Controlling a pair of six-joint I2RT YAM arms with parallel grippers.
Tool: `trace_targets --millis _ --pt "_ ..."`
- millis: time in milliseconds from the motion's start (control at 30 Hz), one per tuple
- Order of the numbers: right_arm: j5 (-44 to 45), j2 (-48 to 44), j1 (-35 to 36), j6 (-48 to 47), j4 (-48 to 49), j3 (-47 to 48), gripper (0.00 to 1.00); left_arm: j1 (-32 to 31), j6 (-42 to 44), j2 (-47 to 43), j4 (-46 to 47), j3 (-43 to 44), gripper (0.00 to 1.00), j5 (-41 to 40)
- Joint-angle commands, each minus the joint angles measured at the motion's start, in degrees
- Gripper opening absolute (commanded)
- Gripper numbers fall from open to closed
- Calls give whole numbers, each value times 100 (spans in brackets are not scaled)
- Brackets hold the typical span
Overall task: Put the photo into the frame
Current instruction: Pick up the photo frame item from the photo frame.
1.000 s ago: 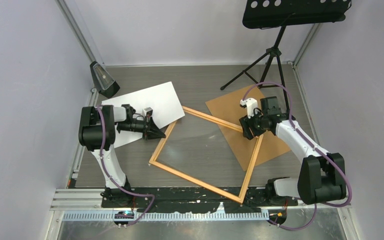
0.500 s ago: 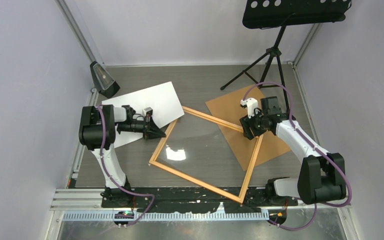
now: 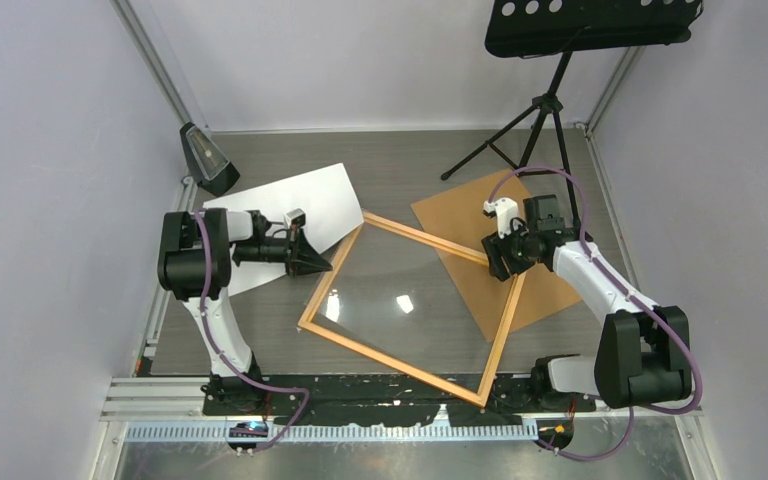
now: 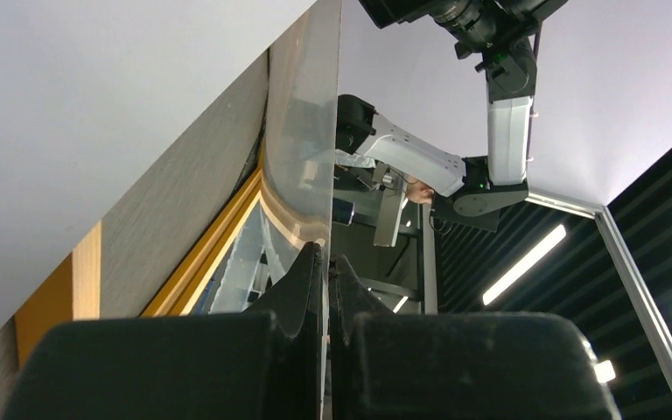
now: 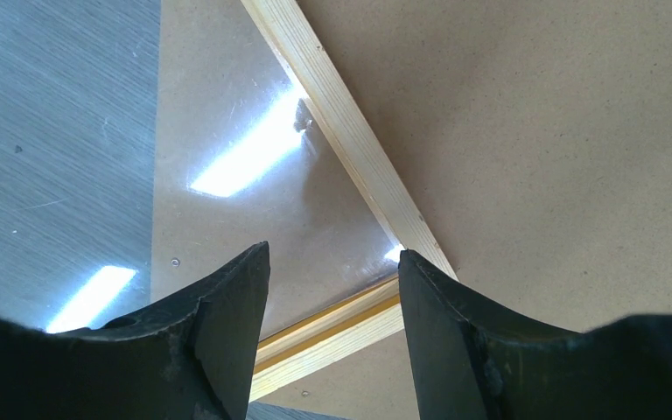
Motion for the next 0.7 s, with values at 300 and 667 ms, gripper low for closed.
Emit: trace_targets --millis 300,667 --pt "12 -50 -50 -12 156 29 62 -3 -1780 -476 1588 -612 0 -44" --pt "48 -13 -49 -48 154 -4 62 -20 -2865 -894 2725 -979 0 -323"
